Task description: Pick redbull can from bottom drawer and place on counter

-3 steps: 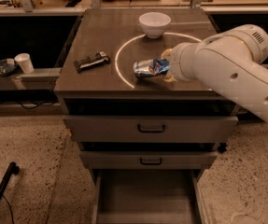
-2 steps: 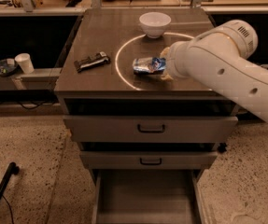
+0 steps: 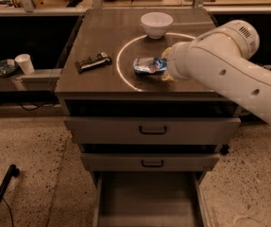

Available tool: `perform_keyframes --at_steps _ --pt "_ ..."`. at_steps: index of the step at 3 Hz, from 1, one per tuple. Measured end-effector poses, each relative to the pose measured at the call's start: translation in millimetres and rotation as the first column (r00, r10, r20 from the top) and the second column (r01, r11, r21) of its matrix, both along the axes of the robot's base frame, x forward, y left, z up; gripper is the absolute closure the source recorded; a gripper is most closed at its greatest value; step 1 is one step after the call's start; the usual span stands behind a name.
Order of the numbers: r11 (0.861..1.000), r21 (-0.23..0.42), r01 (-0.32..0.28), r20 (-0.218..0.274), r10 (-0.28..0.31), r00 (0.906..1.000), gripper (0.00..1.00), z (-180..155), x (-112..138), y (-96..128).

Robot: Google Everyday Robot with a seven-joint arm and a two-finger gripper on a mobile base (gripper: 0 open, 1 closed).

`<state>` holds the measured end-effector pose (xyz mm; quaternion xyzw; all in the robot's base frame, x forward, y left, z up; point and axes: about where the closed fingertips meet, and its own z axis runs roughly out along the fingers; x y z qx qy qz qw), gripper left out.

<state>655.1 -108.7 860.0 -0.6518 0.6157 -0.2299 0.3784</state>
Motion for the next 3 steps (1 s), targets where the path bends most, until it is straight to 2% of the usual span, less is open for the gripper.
perform_keyframes --at_steps 1,2,3 --pt "1.0 0.0 0.0 0.0 0.0 1.0 0.29 0.0 0.0 0.0" --pt "1.0 0.0 0.0 0.0 0.0 1.0 0.0 0.0 0.0 0.0" --pt "1.0 0.0 0.0 0.0 0.0 1.0 0.0 0.0 0.0 0.0"
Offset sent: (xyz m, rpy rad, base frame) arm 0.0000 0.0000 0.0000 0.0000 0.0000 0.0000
